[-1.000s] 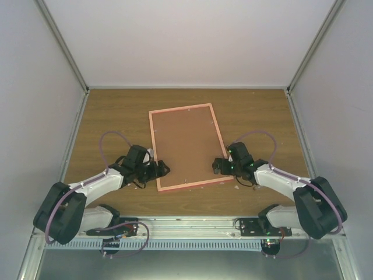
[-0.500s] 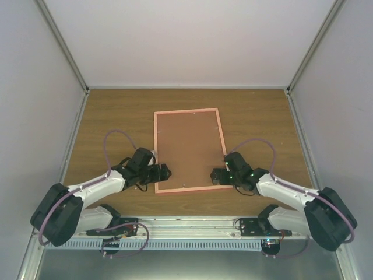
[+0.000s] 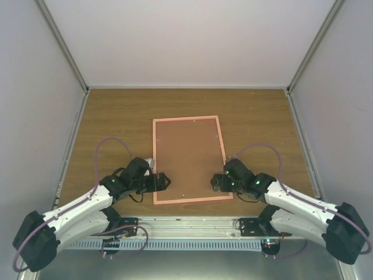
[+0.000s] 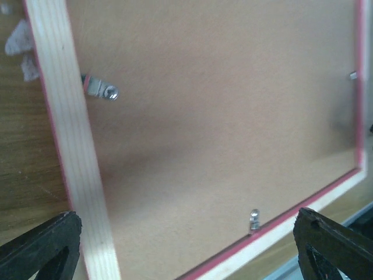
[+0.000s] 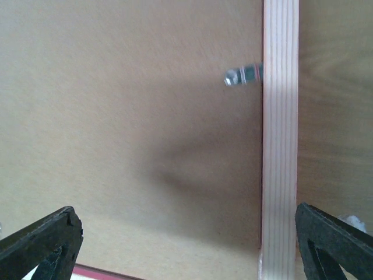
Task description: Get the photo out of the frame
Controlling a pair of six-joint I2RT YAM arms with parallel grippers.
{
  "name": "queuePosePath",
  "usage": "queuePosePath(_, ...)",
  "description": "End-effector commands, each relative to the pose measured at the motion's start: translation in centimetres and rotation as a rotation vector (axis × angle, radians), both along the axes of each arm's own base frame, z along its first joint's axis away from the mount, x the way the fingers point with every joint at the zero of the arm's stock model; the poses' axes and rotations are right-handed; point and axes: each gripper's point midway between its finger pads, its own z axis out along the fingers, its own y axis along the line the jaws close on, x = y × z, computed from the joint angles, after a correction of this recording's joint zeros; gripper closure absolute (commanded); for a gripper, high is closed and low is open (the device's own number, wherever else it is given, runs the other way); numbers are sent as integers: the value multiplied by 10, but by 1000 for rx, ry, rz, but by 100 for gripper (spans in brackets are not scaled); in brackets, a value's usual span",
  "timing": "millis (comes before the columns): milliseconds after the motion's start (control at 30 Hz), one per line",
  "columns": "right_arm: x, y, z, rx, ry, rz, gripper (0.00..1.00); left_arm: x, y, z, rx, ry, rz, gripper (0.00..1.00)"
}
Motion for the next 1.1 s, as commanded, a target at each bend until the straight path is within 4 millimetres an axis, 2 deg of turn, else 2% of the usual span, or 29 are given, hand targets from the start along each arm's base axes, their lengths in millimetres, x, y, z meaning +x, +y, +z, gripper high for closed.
queuePosePath(0,23,0,40,-4,-114,-58,0,20,3,45,-39,-130,45,1)
queuePosePath(233,50,-11,72,-36,-236,-161,0,41,19,101,20,-305,79,1)
queuePosePath(367,65,-19,79,-112,-282,-198,0,51,24,122,51,-384,87,1)
queuePosePath(500,69,-14,80,-98,-273,-170,0,60,27,140,66,-454,105,1)
queuePosePath(667,67,-49,57,-55,-176,-289,0,65,31,151,70,-520,119,1)
queuePosePath(833,51,-90,38,-52,-79,-486,0,67,28,151,42,-548,120,1)
queuePosePath(900,41,-104,23,-53,-15,-562,0,68,26,150,39,-550,107,1)
queuePosePath(1000,35,-115,4,-19,57,-619,2,69,26,147,55,-553,96,1)
queuePosePath(1067,32,-122,-9,-2,106,-654,7,70,28,144,64,-553,100,1)
